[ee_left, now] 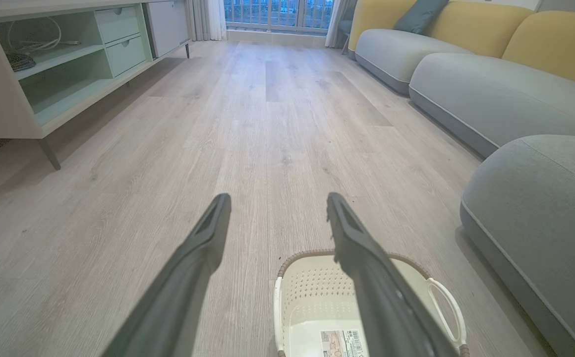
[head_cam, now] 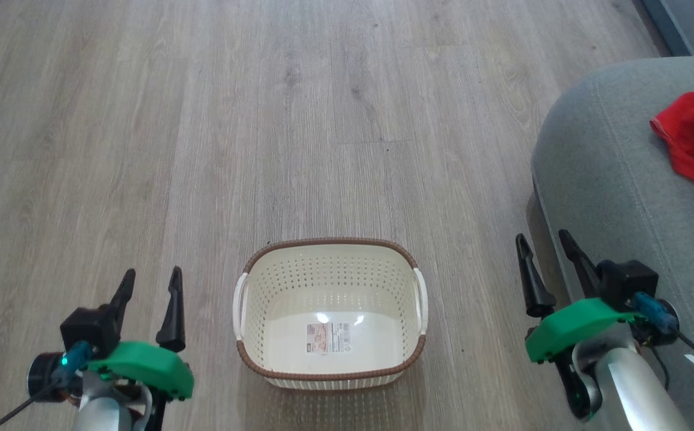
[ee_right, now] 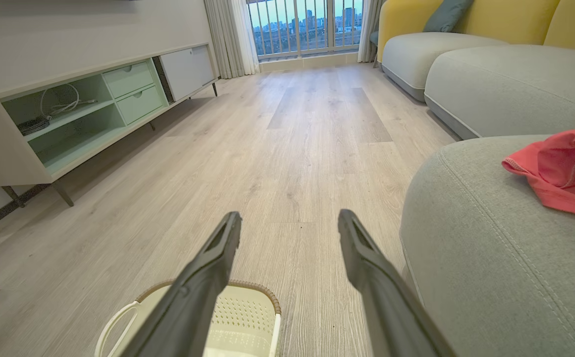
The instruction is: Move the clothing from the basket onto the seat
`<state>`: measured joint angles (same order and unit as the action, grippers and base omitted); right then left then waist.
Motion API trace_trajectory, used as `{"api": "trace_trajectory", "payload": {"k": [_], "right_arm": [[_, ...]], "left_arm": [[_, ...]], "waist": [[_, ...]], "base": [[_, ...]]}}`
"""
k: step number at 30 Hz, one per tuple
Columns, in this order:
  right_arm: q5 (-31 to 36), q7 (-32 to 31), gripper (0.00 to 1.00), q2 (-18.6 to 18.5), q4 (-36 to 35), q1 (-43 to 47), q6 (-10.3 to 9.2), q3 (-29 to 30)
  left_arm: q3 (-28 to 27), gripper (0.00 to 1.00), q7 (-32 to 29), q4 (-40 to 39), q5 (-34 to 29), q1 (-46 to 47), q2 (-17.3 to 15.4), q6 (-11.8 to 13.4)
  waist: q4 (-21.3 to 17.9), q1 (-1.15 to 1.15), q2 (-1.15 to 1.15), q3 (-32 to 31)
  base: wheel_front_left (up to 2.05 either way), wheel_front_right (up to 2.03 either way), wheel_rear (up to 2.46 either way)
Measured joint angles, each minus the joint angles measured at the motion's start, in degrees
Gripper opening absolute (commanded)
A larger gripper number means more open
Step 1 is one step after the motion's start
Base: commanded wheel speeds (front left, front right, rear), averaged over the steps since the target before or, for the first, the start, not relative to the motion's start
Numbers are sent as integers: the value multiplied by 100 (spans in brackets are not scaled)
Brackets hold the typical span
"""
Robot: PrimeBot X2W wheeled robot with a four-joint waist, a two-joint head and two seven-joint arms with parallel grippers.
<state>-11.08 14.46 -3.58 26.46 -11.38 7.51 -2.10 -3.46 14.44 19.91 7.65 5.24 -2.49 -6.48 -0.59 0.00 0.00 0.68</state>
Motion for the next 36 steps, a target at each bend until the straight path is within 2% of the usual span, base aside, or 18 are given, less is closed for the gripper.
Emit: {"api": "trace_trajectory", "payload": {"k": [12, 13, 19, 36], "right_arm": [[-1, 0, 100, 5, -3, 39, 0, 9], [-1, -2, 0, 4, 53, 43, 0, 3], [-80, -70, 0, 5, 478, 437, 0, -4], [-1179, -345, 0, 5, 277, 468, 0, 114]], "left_arm": [[151, 100, 0, -20, 90, -84, 3, -44], [152, 0, -10, 33, 99, -85, 7, -41], [154, 0, -94, 481, 178, -419, 40, -41], [146, 0, -338, 364, 1315, -415, 42, -41]], "waist": [[-23, 0, 0, -43], [-23, 0, 0, -44], [-23, 0, 0, -45], [-12, 0, 0, -45]], "base": [[0, 0, 0], [0, 0, 0], [0, 0, 0], [0, 0, 0]]}}
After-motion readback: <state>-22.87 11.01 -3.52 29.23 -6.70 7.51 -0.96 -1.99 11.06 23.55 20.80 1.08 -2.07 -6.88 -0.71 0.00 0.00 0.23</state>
